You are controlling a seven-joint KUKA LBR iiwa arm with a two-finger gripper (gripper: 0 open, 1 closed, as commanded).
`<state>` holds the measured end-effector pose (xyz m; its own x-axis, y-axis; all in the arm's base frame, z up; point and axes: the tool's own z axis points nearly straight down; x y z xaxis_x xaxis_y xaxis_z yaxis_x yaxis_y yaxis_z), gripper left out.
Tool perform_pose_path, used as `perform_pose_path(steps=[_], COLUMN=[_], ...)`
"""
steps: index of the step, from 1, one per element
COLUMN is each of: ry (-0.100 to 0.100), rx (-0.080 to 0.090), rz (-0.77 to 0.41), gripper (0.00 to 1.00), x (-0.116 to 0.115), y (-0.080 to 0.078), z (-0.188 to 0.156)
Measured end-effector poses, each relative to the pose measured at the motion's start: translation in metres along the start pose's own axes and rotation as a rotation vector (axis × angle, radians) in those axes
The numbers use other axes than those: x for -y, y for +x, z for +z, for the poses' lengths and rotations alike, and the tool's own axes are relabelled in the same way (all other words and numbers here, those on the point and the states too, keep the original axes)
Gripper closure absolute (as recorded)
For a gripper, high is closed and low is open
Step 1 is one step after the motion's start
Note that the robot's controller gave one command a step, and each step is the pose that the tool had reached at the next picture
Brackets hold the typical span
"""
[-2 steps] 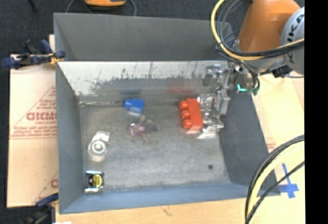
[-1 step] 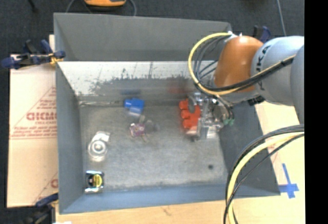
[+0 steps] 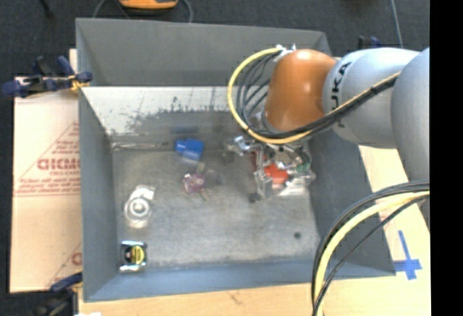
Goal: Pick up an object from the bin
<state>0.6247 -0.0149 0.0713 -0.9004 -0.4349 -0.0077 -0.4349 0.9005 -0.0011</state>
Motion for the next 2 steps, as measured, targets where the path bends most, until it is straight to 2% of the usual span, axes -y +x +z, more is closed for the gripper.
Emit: perform_pose_path(steps=[1, 2], ry=[0.003, -0.034], rx=[-0.004, -0.029], rz=[-0.387, -0.592], gripper=[0.0, 0.0], x=[0.055, 0.061], y=[0.022, 0.005], z=[-0.011, 0.004])
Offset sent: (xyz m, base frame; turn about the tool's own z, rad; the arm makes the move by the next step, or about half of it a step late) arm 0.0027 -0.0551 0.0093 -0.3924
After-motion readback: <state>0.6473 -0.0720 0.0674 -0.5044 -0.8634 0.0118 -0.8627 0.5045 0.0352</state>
